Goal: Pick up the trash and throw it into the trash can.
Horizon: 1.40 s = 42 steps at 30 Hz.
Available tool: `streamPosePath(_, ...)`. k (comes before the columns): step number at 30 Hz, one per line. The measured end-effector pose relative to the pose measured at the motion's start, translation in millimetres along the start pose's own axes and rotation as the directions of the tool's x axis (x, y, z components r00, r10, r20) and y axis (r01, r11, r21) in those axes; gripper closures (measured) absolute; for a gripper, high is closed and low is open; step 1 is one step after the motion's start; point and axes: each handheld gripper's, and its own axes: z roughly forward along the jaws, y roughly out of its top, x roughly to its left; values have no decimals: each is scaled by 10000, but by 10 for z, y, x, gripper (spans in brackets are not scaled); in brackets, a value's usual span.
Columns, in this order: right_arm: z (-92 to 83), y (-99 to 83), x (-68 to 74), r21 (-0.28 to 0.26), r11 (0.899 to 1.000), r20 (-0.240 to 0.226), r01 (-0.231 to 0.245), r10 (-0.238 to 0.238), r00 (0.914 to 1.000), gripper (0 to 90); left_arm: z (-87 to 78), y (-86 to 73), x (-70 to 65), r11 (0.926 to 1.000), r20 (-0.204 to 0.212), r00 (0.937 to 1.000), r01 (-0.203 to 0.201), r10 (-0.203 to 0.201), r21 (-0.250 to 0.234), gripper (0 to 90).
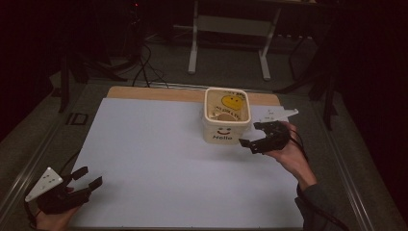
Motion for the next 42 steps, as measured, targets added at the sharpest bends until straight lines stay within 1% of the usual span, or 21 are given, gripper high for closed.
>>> streamPosePath(5,-83,-206,7,-623,9981,11,-1,2,10000,139,5,2,-5,10000,-8,10000,-15,15,25,313)
streamPosePath(9,-150,-352,28,-1079,9941,-16,63,-65,10000,138,2,4,-5,10000,-29,10000,-25,25,12,312)
streamPosePath(11,-174,-424,41,-1335,9910,-59,-23,15,10000,138,3,3,-5,10000,-27,10000,-19,19,16,312)
streamPosePath(13,-186,-495,48,-1427,9897,36,-53,59,10000,139,4,4,-6,10000,-22,10000,-31,31,15,312)
streamPosePath(16,-192,-607,45,-1672,9856,-63,-252,245,9997,138,3,4,-5,10000,-13,10000,-23,23,0,312)
streamPosePath(18,-194,-674,55,-1751,9842,-74,-269,260,9996,137,4,3,-4,10000,-14,10000,-16,16,15,312)
streamPosePath(21,-206,-755,70,-2053,9782,-97,-316,302,9995,136,3,5,-6,10000,-24,10000,-21,21,-12,311)
streamPosePath(22,-211,-773,74,-2107,9772,-100,-273,258,9996,136,3,6,-6,10000,-27,10000,-25,25,-17,311)
streamPosePath(24,-232,-797,78,-2367,9713,-174,-224,188,9997,133,0,8,-8,10000,-28,10000,-44,44,-33,310)
streamPosePath(26,-253,-813,94,-2527,9675,8,-68,73,10000,134,-2,7,-6,10000,-36,10000,-25,25,-45,310)
streamPosePath(30,-269,-856,117,-2785,9604,107,56,-27,9999,131,-5,5,-3,10000,0,10000,-18,18,-86,308)
streamPosePath(32,-278,-875,116,-2853,9584,66,49,-31,10000,126,-4,7,-3,9999,9,10000,-20,20,-110,306)
streamPosePath(34,-290,-896,112,-2988,9543,10,40,-39,10000,121,-6,9,-4,9999,23,10000,-35,35,-116,304)
streamPosePath(42,-322,-940,92,-3168,9485,-63,-52,34,10000,129,-6,9,-6,9998,5,10000,-37,37,-171,301)
